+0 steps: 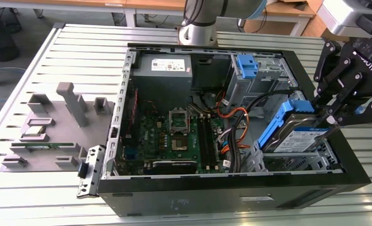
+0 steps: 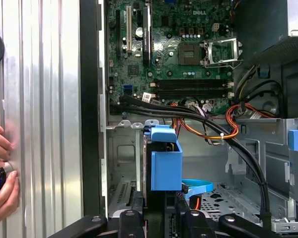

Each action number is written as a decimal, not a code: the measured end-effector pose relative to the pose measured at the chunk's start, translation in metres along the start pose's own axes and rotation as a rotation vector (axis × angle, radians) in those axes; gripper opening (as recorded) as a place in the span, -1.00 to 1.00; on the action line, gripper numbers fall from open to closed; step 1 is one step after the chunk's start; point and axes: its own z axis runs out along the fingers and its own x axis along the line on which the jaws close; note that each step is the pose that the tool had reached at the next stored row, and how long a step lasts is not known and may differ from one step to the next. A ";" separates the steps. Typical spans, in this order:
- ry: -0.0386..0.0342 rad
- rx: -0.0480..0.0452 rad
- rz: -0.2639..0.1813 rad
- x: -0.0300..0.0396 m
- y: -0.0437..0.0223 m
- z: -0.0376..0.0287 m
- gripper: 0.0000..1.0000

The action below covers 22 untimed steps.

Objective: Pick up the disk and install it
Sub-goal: 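Insert the disk into the insertion slot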

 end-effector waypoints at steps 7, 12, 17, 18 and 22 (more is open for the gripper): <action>-0.0004 0.0007 0.000 0.0002 -0.0001 0.0047 -0.31; 0.0001 0.0014 0.000 0.0004 -0.0001 0.0134 -0.31; -0.0003 0.0014 0.000 0.0007 -0.0002 0.0227 -0.31; -0.0004 0.0014 0.000 0.0008 -0.0002 0.0245 -0.31; -0.0002 0.0014 0.000 0.0010 -0.0003 0.0318 -0.31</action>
